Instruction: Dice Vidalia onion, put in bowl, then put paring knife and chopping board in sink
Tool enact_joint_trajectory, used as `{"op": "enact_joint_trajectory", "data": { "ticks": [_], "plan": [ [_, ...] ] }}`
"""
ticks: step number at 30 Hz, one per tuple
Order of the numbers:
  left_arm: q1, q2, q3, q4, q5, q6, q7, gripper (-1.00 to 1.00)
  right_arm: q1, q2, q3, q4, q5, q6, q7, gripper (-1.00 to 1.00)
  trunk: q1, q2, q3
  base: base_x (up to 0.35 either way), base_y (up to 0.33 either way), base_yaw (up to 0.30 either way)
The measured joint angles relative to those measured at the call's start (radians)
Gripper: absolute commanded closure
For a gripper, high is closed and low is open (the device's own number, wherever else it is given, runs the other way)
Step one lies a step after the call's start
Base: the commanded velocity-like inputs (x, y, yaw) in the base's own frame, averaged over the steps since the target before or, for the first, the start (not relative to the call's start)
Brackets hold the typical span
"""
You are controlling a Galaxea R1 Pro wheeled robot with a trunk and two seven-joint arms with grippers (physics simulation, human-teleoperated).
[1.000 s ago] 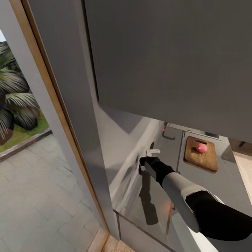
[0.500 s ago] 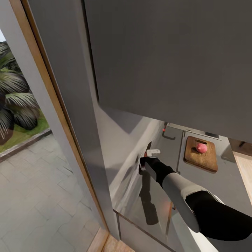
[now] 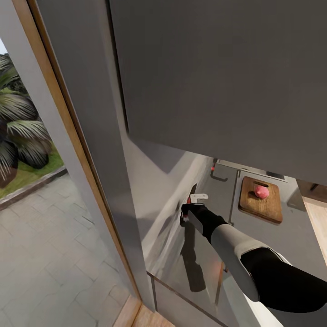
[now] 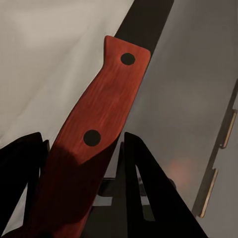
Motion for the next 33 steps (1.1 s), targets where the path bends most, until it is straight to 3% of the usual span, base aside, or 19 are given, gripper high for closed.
{"op": "enact_joint_trajectory", "data": {
  "ticks": [33],
  "plan": [
    [0.001, 0.005, 0.005, -0.001, 0.0, 0.002, -0.002, -1.0, 0.0, 0.0, -0.001, 0.004, 0.004, -0.003, -0.004, 1.0, 0.0, 0.0, 0.002, 0.0, 0.0, 0.0]
  ]
}}
